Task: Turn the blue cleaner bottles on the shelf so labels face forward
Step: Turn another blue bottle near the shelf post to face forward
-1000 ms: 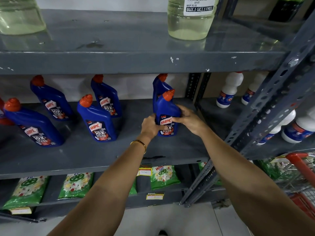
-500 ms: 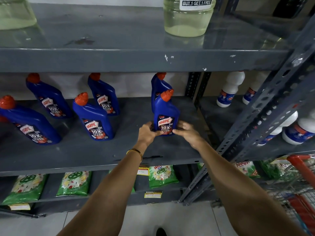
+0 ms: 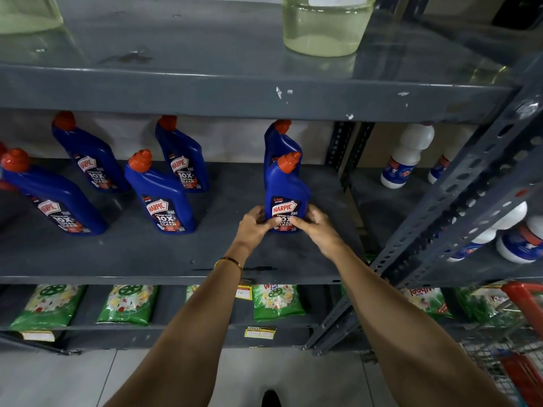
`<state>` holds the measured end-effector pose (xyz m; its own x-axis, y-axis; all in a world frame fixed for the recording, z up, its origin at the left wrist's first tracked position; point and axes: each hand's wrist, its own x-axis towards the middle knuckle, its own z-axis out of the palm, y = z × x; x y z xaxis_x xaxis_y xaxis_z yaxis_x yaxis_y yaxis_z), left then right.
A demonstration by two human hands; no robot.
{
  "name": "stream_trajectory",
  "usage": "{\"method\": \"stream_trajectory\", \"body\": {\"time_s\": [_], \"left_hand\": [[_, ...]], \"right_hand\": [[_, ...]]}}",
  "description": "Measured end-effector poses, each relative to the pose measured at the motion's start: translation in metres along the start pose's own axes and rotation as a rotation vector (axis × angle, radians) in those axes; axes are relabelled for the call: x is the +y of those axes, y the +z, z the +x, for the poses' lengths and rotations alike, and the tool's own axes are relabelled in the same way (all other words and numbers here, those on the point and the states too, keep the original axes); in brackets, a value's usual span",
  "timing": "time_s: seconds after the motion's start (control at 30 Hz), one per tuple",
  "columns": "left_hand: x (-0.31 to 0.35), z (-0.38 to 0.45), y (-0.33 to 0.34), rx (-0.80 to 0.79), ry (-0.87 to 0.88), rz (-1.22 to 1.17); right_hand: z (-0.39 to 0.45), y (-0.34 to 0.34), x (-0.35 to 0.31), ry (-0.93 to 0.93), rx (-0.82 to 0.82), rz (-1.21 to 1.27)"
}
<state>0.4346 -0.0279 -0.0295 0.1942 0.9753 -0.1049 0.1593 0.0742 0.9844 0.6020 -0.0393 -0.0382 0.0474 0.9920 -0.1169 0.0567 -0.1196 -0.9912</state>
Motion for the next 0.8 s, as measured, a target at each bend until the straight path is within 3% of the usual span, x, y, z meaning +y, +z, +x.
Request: {"method": "stream_trajectory", "body": {"time_s": [0.8], "left_hand": [[-0.011, -0.062, 0.003, -0.024, -0.038, 0.067]], "right_hand": [[-0.080, 0.008, 0.005, 0.049, -0.027, -0.051]]}}
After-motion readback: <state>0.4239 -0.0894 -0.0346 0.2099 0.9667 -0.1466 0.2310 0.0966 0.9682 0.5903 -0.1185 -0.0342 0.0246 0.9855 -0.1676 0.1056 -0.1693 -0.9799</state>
